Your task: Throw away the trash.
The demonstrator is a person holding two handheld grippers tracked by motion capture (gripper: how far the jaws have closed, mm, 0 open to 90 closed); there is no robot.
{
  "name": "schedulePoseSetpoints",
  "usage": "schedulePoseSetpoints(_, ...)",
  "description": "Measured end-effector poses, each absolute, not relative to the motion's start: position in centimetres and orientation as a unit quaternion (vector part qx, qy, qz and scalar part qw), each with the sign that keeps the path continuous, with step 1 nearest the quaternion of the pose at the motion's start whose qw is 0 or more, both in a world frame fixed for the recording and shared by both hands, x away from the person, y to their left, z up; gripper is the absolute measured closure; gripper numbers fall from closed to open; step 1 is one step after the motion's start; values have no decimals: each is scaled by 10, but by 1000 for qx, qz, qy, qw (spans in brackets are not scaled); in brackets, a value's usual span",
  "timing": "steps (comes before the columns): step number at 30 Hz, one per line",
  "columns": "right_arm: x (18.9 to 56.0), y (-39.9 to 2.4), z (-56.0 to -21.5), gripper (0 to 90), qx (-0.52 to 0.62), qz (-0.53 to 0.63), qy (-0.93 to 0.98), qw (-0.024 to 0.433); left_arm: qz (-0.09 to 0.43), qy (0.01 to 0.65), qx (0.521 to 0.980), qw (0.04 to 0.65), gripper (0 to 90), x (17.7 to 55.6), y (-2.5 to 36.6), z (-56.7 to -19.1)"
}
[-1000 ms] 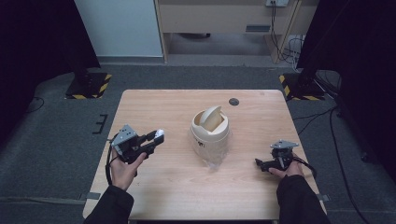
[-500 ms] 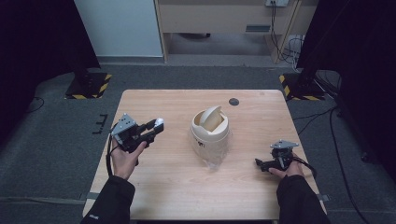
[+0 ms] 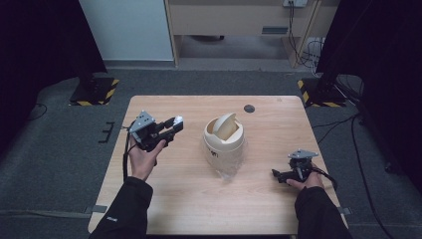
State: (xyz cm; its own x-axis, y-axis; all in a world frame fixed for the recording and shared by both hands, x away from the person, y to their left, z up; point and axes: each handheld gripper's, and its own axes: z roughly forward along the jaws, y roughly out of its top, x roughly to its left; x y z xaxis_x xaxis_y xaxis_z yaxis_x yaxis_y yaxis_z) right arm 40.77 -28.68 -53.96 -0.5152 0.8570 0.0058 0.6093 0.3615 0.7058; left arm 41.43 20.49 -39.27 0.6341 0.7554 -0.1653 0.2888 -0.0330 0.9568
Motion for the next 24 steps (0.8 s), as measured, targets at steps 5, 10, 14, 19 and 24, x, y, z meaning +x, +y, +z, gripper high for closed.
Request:
schedulePoseSetpoints(5,408,-287,-540,6,456,334,804,185,203,373,697,578,620,421,195,-392)
schedulePoseSetpoints(10,408,-287,-540,6,457,333,804,185,202,368,699,579,620,426,186,-391)
schedulePoseSetpoints(14,408,-287,-540,6,456,334,804,186,200,366,702,578,619,430,180,-390)
schedulePoseSetpoints(19,408,-287,-540,6,456,334,804,186,202,362,702,579,618,434,175,-385)
schedulePoseSetpoints(24,408,-287,-540,6,456,334,804,185,201,360,700,583,617,437,169,-383)
